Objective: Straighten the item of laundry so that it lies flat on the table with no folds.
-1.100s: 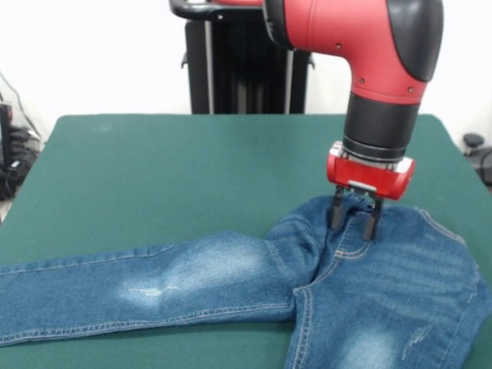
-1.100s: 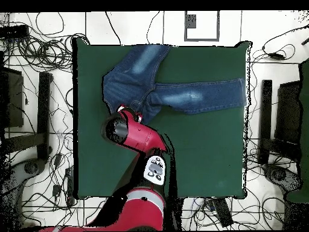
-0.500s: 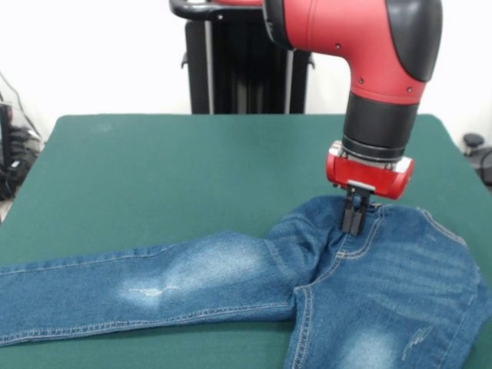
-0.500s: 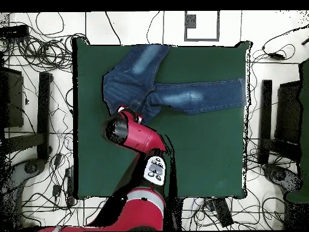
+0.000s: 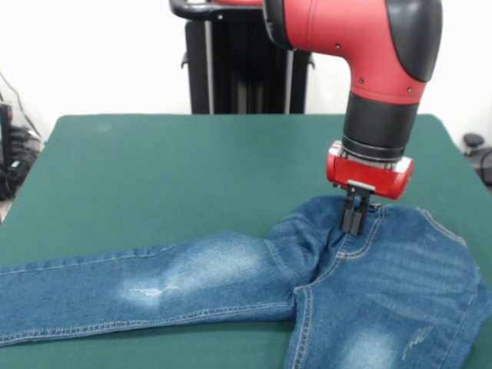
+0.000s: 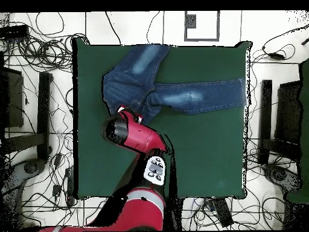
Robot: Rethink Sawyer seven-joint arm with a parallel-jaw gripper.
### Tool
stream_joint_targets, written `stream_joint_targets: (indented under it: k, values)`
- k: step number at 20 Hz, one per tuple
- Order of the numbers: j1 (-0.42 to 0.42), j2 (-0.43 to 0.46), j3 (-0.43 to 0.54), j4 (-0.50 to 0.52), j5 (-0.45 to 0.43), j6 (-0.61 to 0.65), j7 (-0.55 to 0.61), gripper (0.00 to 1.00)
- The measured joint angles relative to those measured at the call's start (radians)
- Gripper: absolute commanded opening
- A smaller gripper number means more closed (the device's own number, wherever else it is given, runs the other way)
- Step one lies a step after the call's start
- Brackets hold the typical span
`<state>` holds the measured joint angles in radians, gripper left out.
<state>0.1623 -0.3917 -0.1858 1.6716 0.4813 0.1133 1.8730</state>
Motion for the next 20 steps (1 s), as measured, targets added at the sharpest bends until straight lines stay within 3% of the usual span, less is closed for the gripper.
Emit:
stream_joint_targets:
  k: [20]
  values:
    - [0.025,-0.004,0.000,0.007,0.000,0.000,0.000,0.00]
